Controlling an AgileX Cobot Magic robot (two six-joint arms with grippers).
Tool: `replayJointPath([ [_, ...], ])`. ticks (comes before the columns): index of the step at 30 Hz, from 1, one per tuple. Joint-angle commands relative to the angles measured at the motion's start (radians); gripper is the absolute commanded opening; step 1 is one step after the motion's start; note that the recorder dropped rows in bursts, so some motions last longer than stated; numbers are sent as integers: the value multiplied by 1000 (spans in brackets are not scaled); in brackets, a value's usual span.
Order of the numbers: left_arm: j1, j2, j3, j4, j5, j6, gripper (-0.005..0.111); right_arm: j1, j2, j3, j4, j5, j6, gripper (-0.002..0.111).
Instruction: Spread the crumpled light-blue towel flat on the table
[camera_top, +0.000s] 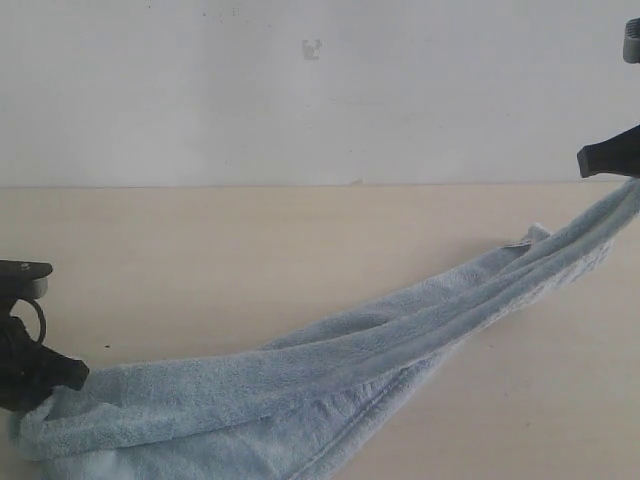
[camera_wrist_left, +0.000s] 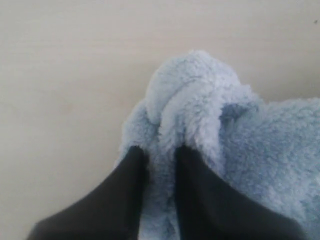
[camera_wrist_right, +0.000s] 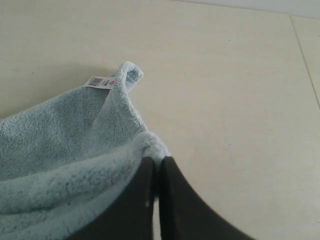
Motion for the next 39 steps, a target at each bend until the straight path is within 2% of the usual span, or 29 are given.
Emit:
replayJointPath([
  [1, -1, 20, 0, 24, 25, 6, 4, 0, -5, 5, -1, -2, -4, 0],
  [5, -1, -22, -69, 0, 104, 4, 4, 0, -5, 5, -6, -2, -4, 0],
  [10, -1, -182, -76, -42, 95, 4, 4, 0, -12, 5, -25, -2, -4, 0],
  [14, -1, -414, -72, -100, 97, 4, 4, 0, -68, 5, -28, -2, -4, 0],
  [19, -1, -672, -60, -100, 96, 4, 4, 0, -213, 5, -44, -19, -4, 0],
  [24, -1, -839, -5, -96, 15, 4, 4, 0, -350, 5, -45, -11, -6, 0],
  [31, -1, -877, 95, -88, -19, 4, 4, 0, -369, 17, -48, 31, -12, 0],
  [39, -1, -928, 99, -109, -12, -22, 4, 0, -370, 137, -42, 23, -9, 0],
])
